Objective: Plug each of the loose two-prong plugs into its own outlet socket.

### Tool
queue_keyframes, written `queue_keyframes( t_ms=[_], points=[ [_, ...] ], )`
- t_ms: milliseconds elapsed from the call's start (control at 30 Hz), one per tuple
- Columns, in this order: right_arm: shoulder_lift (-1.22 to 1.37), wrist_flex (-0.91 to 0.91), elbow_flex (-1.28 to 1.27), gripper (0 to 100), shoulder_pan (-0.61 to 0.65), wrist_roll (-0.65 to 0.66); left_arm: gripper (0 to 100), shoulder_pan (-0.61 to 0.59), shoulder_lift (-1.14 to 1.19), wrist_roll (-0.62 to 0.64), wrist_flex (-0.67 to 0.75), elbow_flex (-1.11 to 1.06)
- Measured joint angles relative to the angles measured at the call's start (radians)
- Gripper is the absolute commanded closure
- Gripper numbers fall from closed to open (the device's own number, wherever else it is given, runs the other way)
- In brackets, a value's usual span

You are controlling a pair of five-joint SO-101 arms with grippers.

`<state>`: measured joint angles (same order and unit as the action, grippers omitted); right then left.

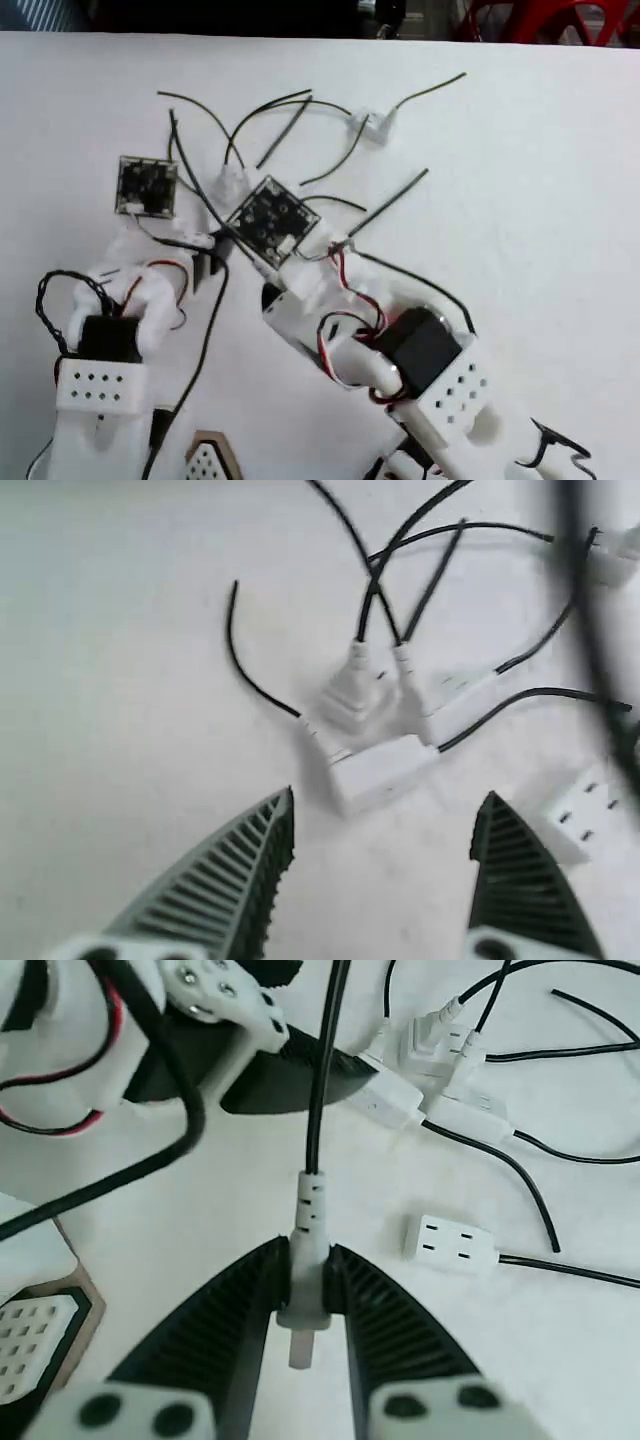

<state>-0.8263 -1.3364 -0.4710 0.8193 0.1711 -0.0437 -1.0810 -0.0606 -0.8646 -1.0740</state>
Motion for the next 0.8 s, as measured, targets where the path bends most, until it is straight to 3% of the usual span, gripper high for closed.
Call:
queue_keyframes(
  t_ms=[233, 433, 633, 800],
  points=[
    [-0.020, 0.115, -0.132, 98.1, -0.023, -0.002, 71, 0.186, 0.000, 0.006, -0.186, 0.183],
    [-0.020, 0.129, -0.163, 98.1, -0.035, 0.000, 71, 0.292, -0.002, 0.006, -0.224, 0.209],
    [-0.020, 0.132, -0.163, 98.1, -0.115, 0.000, 71, 0.272, -0.002, 0.011, -0.224, 0.209],
    [-0.020, 0.180, -0.196, 98.2, -0.199, 0.000, 72, 0.127, -0.002, 0.014, -0.210, 0.183]
  ],
)
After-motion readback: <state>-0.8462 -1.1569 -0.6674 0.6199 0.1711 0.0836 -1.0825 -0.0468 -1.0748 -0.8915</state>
